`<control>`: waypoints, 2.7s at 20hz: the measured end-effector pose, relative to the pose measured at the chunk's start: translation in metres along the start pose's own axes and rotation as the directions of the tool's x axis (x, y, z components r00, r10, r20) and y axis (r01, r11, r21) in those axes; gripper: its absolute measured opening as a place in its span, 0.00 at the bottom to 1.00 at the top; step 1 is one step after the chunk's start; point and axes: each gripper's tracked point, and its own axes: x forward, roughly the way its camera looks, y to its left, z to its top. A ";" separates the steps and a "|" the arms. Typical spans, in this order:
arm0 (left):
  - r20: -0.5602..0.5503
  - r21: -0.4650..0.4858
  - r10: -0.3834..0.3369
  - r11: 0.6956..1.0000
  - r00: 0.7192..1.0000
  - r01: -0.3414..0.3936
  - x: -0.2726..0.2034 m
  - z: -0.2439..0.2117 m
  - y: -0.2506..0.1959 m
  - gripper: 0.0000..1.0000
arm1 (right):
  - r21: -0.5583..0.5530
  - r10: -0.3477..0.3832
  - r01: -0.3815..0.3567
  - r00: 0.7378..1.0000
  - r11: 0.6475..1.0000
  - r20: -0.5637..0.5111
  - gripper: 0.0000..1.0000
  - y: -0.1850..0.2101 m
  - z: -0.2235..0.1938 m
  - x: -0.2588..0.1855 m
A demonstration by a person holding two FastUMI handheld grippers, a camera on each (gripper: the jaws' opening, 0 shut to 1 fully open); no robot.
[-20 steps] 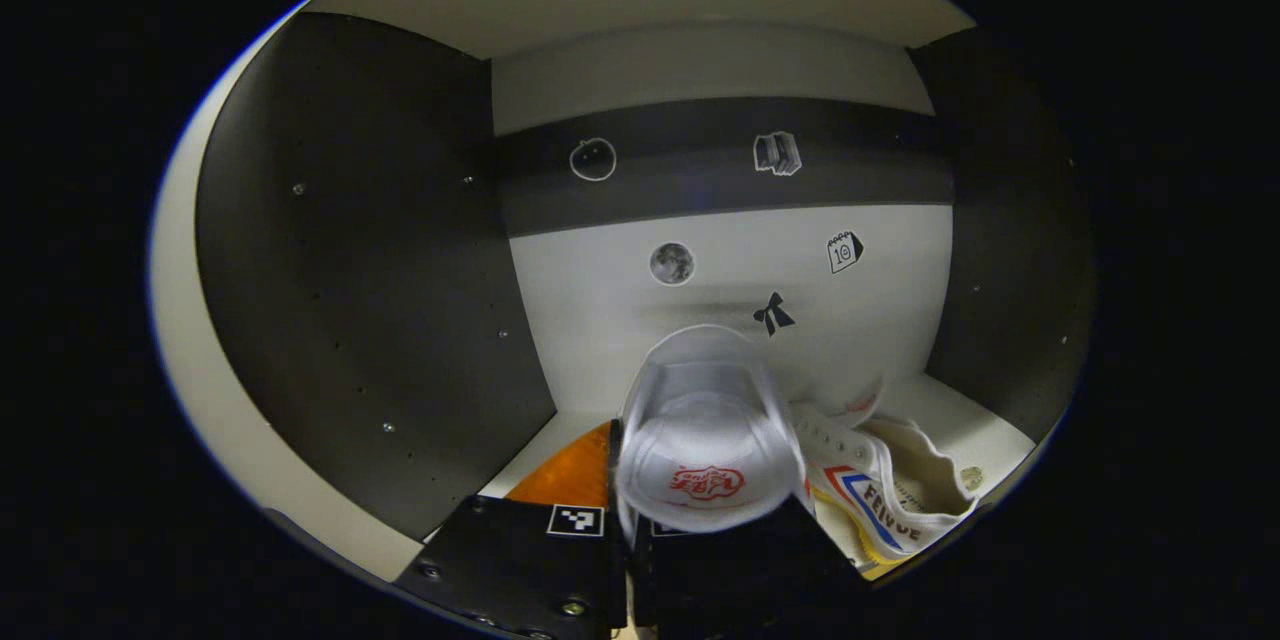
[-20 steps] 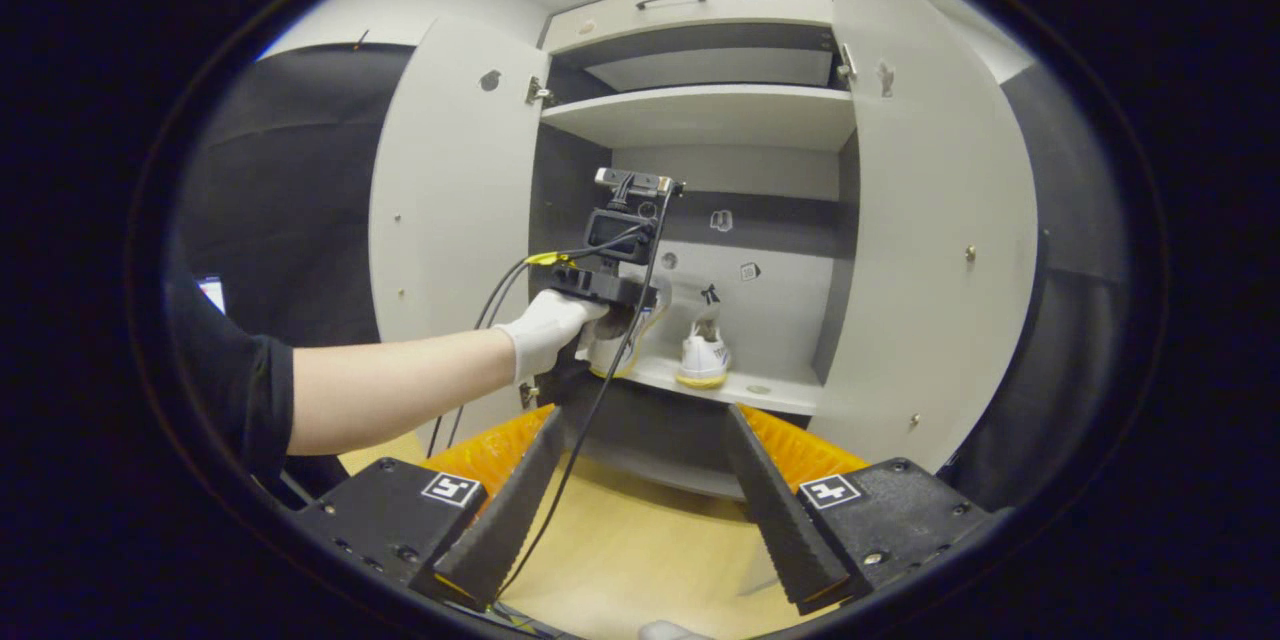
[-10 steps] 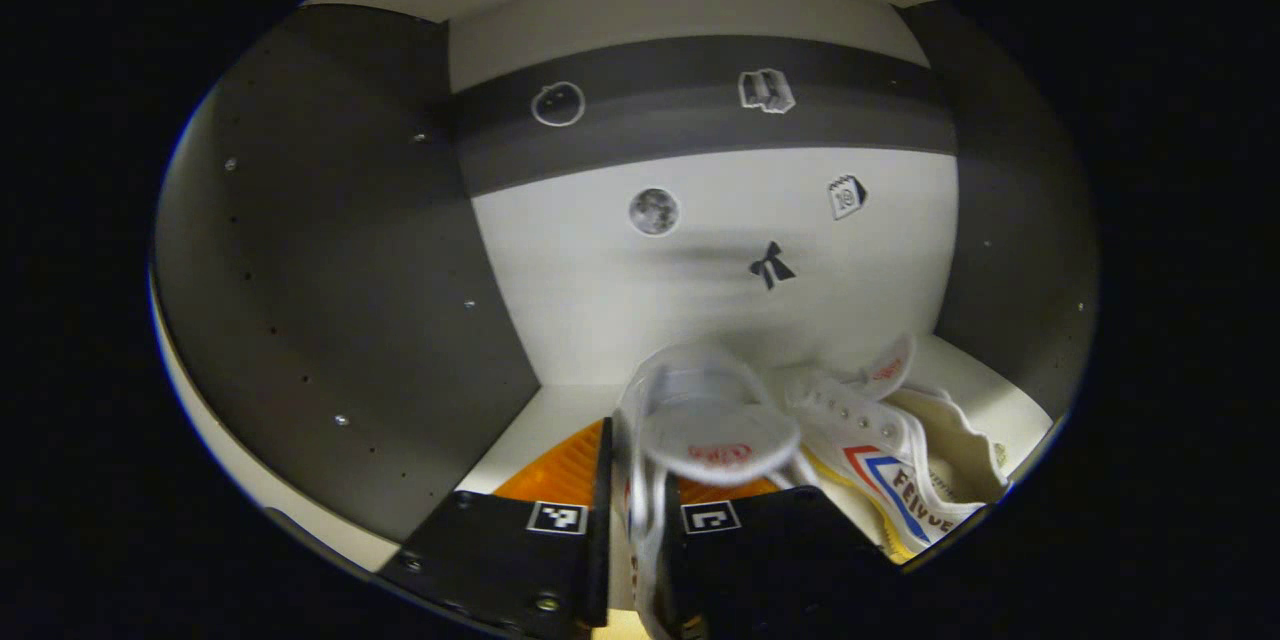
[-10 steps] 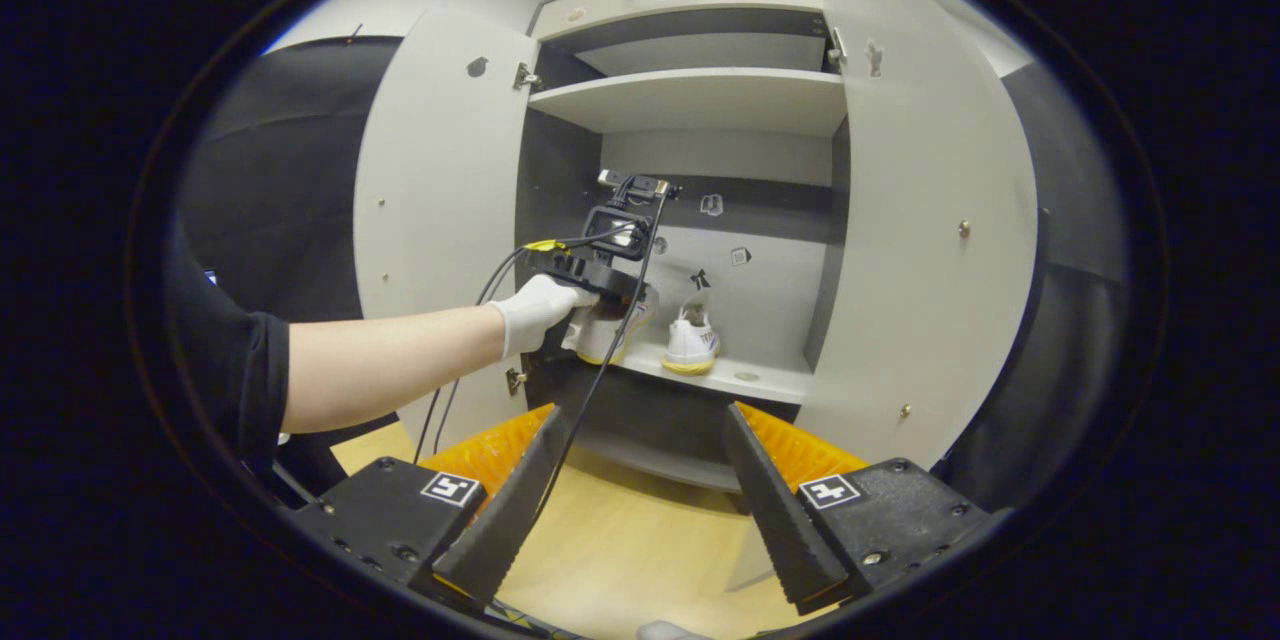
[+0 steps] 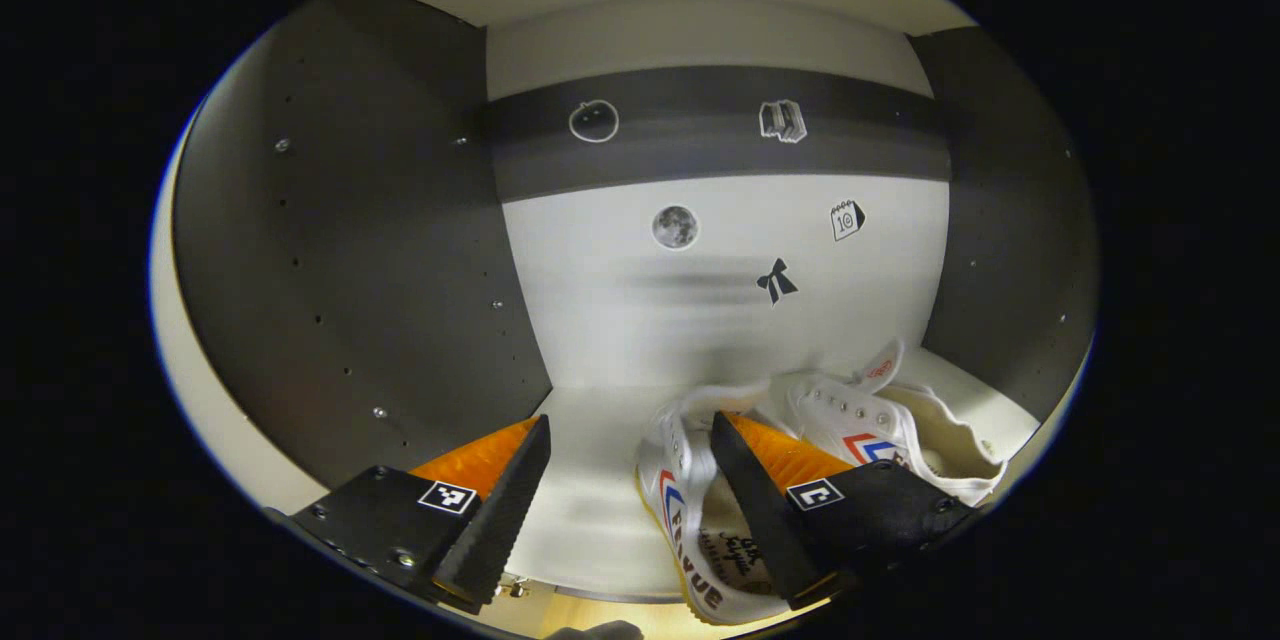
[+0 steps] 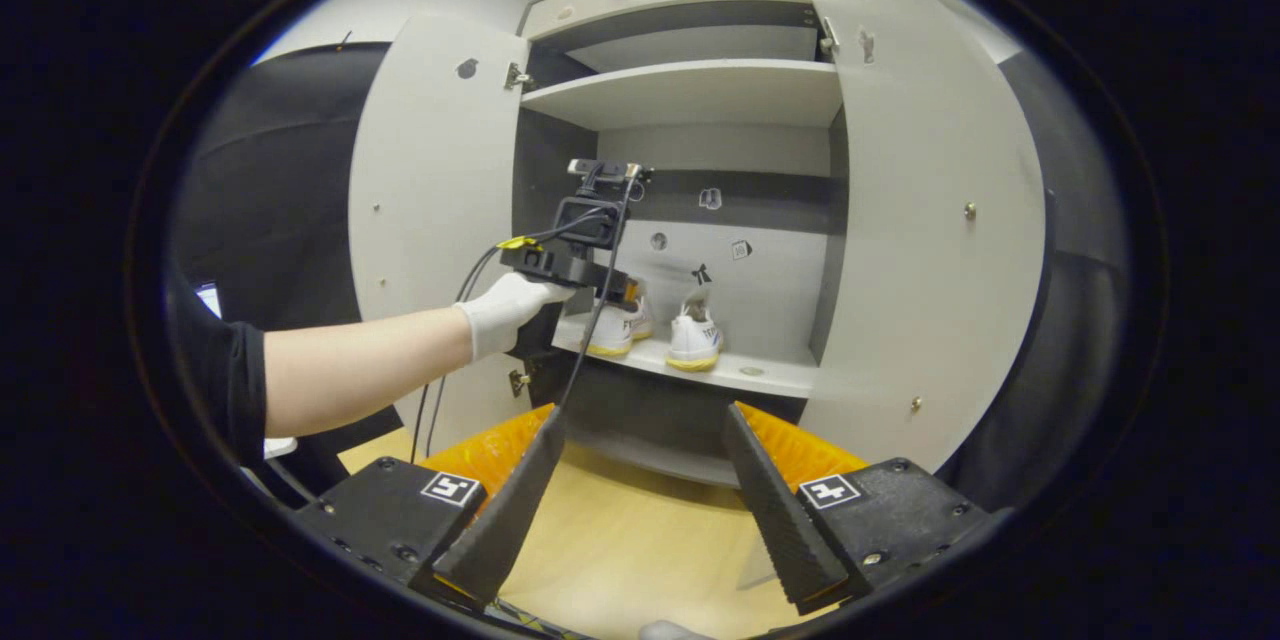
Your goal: Grab one shoe with the right hand and put it into the shoe cabinet, grab the other shoe with the left hand and put it into the shoe cabinet; then close the right door with the right hand and the left door with the left hand.
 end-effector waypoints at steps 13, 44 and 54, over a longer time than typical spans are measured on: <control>0.272 0.066 -0.059 0.997 0.960 0.043 -0.180 0.019 0.000 0.96 | 0.029 -0.137 0.135 0.987 0.990 0.084 1.00 -0.009 0.022 -0.040; 0.315 0.012 -0.015 1.000 0.949 0.012 -0.433 -0.112 0.028 0.96 | 0.157 -0.539 0.521 0.835 0.839 0.110 1.00 -0.161 0.012 -0.172; 0.310 -0.013 0.085 0.996 0.947 -0.086 -0.433 -0.102 -0.004 0.96 | 0.167 -0.414 0.389 0.897 0.906 0.155 1.00 -0.217 0.050 -0.097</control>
